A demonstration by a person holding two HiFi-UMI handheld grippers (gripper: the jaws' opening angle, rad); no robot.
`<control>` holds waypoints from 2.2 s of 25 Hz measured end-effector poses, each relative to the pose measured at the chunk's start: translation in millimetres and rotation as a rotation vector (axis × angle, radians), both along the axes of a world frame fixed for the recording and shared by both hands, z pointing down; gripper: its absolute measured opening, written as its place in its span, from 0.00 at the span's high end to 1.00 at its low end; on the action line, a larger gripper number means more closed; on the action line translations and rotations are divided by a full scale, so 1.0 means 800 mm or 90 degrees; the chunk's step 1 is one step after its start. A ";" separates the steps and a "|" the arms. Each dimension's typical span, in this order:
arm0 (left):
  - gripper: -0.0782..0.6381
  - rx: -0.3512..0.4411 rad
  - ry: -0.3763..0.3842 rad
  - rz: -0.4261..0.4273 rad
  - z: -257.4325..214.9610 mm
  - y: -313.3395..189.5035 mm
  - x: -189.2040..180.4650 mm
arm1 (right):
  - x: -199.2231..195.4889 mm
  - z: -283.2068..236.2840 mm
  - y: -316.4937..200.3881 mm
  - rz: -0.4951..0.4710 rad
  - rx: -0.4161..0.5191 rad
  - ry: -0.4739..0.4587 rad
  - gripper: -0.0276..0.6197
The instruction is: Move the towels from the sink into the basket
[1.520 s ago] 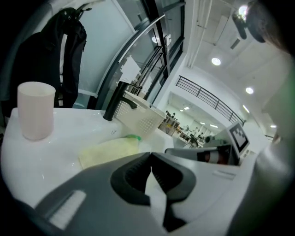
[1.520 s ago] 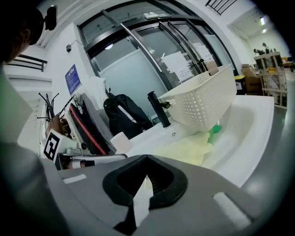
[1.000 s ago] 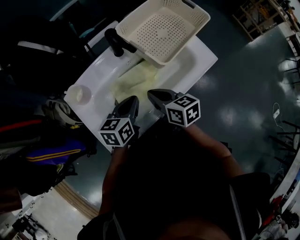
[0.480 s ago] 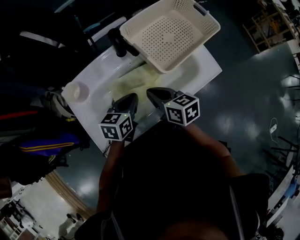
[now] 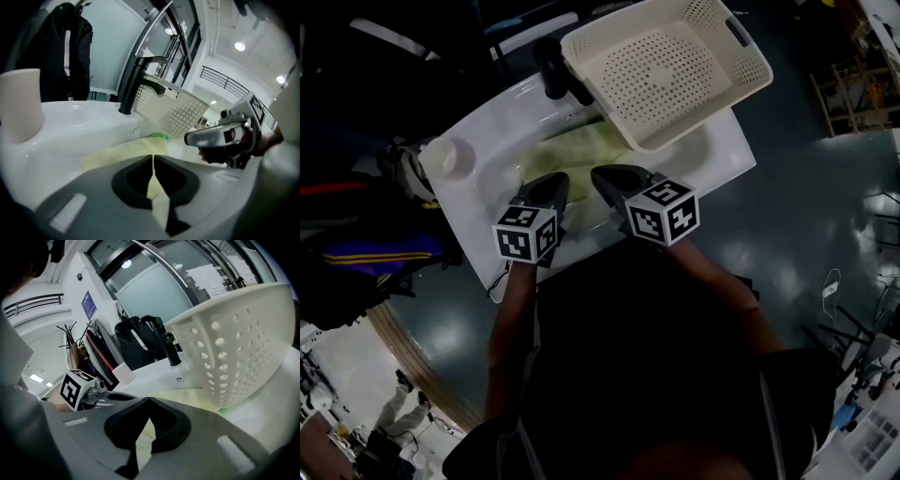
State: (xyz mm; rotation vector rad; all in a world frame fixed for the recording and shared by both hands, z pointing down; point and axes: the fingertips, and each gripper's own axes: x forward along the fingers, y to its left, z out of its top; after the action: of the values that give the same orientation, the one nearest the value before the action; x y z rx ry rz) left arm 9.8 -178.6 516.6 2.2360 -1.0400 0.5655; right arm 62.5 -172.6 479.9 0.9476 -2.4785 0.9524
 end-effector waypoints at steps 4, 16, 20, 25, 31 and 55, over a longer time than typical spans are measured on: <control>0.84 -0.008 -0.028 0.000 0.013 0.000 -0.010 | -0.013 0.009 -0.001 -0.045 -0.012 0.005 0.96; 0.76 -0.046 -0.063 -0.052 0.052 0.000 -0.064 | -0.053 0.035 -0.008 -0.153 -0.012 0.030 0.96; 0.75 -0.059 -0.070 -0.061 0.064 0.002 -0.074 | -0.062 0.046 -0.009 -0.182 -0.008 0.048 0.96; 0.69 -0.083 -0.075 -0.058 0.064 0.005 -0.066 | -0.065 0.046 -0.001 -0.216 -0.001 0.074 0.96; 0.64 -0.099 -0.089 -0.059 0.066 0.000 -0.062 | -0.067 0.045 0.005 -0.244 0.005 0.098 0.96; 0.70 -0.192 -0.197 0.008 0.141 -0.007 -0.059 | -0.069 0.059 0.014 -0.227 -0.011 0.121 0.96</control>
State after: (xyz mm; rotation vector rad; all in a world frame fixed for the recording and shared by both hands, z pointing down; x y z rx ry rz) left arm -37.2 -183.9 629.1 1.9290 -1.0108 1.0273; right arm 7.7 -161.5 526.7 0.5343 -2.3643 0.7278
